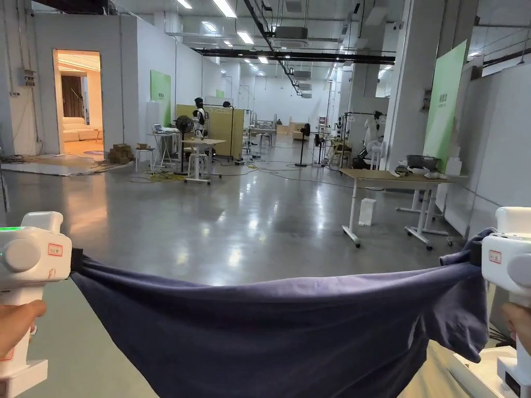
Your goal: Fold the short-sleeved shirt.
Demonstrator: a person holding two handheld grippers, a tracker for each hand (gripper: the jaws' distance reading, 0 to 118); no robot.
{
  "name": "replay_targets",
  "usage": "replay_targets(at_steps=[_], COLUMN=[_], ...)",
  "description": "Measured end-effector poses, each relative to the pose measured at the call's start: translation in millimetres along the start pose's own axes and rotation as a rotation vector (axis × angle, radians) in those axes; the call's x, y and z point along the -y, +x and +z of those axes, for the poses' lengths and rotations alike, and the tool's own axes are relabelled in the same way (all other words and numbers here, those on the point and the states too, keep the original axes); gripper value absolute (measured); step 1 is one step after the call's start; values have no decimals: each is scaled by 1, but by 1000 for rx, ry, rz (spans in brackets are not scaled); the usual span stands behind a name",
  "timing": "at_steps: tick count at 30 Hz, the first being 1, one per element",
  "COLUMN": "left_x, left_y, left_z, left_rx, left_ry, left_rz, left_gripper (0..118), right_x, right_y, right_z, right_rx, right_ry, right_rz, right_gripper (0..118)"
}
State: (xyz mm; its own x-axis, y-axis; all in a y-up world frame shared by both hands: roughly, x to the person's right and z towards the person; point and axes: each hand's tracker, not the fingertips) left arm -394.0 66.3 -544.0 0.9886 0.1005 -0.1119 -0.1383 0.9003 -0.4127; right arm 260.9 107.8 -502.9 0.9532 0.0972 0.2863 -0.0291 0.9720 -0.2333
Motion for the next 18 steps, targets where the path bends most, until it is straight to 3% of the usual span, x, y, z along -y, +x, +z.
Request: replay_targets(at_steps=[11, 18], left_x=[-46, 4], left_y=[25, 18], left_z=[-47, -64], left_rx=[-21, -8], left_ry=[40, -14], left_rz=[-24, -23], left_gripper=[3, 3], right_x=[-34, 19], right_y=[-9, -14], right_z=[-58, -62], right_rx=[29, 22], right_ry=[28, -11], right_rz=[19, 27], right_gripper=[3, 3])
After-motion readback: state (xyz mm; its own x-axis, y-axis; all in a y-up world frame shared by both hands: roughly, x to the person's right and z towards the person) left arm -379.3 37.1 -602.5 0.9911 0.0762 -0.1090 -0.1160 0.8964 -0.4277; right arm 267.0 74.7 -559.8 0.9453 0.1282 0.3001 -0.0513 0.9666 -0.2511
